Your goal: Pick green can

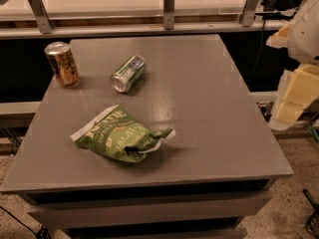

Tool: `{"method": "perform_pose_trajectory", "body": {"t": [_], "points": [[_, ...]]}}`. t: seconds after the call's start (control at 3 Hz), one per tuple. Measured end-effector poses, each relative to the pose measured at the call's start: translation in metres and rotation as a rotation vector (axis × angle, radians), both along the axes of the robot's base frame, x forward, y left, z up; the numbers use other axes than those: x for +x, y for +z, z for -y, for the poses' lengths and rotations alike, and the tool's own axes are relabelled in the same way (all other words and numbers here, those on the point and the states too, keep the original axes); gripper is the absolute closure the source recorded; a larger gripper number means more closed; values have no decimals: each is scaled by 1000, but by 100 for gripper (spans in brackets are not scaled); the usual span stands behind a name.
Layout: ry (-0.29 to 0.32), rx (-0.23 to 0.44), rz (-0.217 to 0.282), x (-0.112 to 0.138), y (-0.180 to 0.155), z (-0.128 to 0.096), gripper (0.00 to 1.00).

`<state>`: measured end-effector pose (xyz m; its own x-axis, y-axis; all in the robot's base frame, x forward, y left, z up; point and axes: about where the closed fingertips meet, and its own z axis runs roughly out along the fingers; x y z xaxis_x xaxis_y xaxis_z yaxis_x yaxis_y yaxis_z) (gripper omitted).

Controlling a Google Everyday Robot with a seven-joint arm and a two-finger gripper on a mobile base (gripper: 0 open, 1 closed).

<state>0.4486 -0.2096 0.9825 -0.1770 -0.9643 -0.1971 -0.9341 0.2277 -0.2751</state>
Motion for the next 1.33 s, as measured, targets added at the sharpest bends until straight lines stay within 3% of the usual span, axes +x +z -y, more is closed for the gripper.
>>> {"method": "perform_pose_trajectory", "body": {"t": [0.33,0.67,1.0,1.33], "points": [[105,-21,57,35,11,-21,0],[265,-46,136,79,29,-67,0],[403,-38,172,120,36,-122,0],[538,-39,179,153,24,-193,0]]}}
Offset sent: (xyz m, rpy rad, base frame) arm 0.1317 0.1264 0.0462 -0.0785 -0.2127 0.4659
